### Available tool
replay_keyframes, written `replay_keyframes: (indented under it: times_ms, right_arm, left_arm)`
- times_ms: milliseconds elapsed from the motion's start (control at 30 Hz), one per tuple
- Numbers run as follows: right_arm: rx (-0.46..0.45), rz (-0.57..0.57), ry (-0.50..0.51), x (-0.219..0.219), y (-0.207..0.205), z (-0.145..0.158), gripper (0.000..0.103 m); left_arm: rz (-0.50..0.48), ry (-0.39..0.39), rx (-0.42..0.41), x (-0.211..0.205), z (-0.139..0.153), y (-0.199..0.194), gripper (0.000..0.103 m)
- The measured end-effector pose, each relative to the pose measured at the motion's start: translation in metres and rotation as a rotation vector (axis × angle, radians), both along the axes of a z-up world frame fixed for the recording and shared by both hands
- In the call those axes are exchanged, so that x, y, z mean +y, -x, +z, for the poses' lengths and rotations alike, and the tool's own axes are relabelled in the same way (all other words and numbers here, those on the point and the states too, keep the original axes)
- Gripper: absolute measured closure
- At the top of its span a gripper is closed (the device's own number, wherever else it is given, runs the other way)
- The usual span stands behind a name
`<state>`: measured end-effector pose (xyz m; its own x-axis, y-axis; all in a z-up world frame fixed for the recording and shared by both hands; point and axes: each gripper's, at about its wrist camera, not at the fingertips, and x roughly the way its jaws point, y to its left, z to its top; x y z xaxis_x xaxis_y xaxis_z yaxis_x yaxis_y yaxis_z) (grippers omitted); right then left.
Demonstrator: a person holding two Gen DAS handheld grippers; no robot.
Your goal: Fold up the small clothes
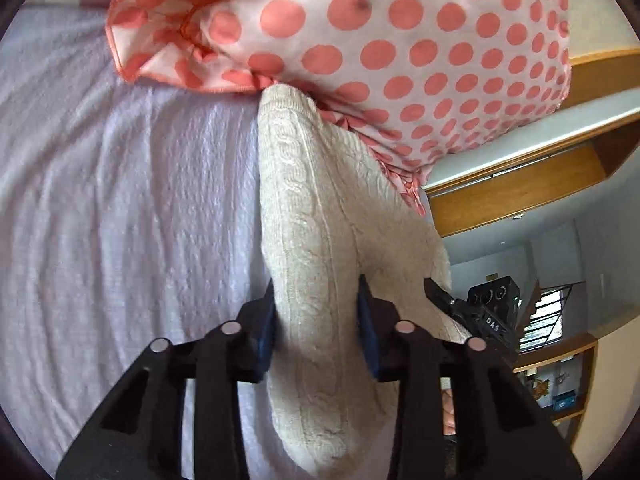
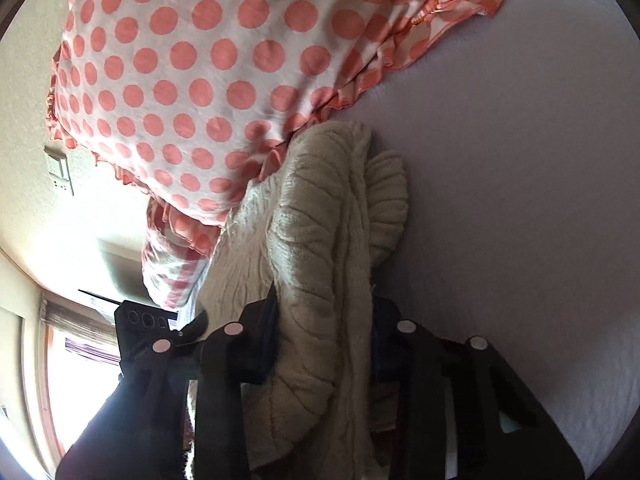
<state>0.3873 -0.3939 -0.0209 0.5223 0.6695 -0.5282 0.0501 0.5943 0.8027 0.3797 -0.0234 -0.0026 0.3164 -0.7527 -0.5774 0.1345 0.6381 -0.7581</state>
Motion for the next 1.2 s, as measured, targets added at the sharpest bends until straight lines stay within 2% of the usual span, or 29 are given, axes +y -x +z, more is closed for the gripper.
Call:
replay_keyframes:
  times_ms: [133,233,300,367,433,467,533,567,633,733,800,867,933,967,1000,1033,1133,1200]
  right_arm:
    - [-0.051,0.088,-0.028,0.042,-0.001,0.023,0.07]
    - [-0.077,0.182,0.001,0.1,-0.014,0.03,0.07]
    - [-0.075,0.221,0.028,0.133,-0.027,0.026,0.07]
    - [-0.064,0.231,0.103,0.163,-0.038,0.018,0.066]
    - [-0.081,0.225,0.174,0.171,-0.037,0.023,0.061]
    - [-0.088,0.218,0.188,0.169,-0.033,0.03,0.06]
    - [-0.145,0.174,0.238,0.159,-0.015,0.052,0.054]
    - [-0.187,0.165,0.232,0.152,-0.004,0.061,0.049]
    - [-0.26,0.206,0.144,0.146,0.023,0.085,0.028]
    - [-0.309,0.342,0.079,0.165,0.053,0.105,0.016]
    - [-0.277,0.401,0.083,0.187,0.054,0.103,0.015]
    - [-0.192,0.421,0.107,0.201,0.045,0.087,0.015]
    - [-0.098,0.362,0.205,0.203,0.028,0.061,0.017]
    - [-0.077,0.33,0.217,0.2,0.02,0.048,0.02]
    - [-0.098,0.297,0.191,0.195,0.014,0.044,0.023]
    - [-0.095,0.28,0.172,0.187,0.011,0.042,0.024]
    - [-0.097,0.273,0.165,0.183,0.015,0.045,0.024]
    - [-0.166,0.266,0.193,0.182,0.037,0.059,0.019]
  left_arm:
    - [-0.001,-0.067,-0.1,0.036,0.033,0.014,0.072]
    - [0.072,-0.133,-0.138,0.087,0.054,0.023,0.071]
    - [0.141,-0.197,-0.129,0.116,0.054,0.025,0.069]
    - [0.183,-0.253,-0.083,0.135,0.04,0.024,0.066]
    - [0.199,-0.239,-0.041,0.147,0.028,0.024,0.064]
    - [0.206,-0.212,-0.05,0.153,0.03,0.029,0.064]
    - [0.217,-0.21,-0.111,0.164,0.046,0.043,0.067]
    - [0.219,-0.203,-0.147,0.166,0.055,0.051,0.067]
    - [0.187,-0.164,-0.223,0.165,0.075,0.071,0.067]
    - [0.103,-0.123,-0.283,0.144,0.091,0.091,0.064]
    - [0.04,-0.109,-0.286,0.119,0.091,0.093,0.059]
    - [0.015,-0.129,-0.268,0.101,0.085,0.092,0.058]
    - [0.001,-0.165,-0.216,0.089,0.066,0.084,0.058]
    - [-0.011,-0.173,-0.183,0.083,0.054,0.081,0.058]
    - [-0.019,-0.179,-0.169,0.08,0.045,0.08,0.06]
    - [-0.015,-0.182,-0.193,0.079,0.043,0.083,0.06]
    - [-0.004,-0.189,-0.216,0.081,0.051,0.09,0.059]
    - [0.01,-0.188,-0.24,0.091,0.06,0.106,0.05]
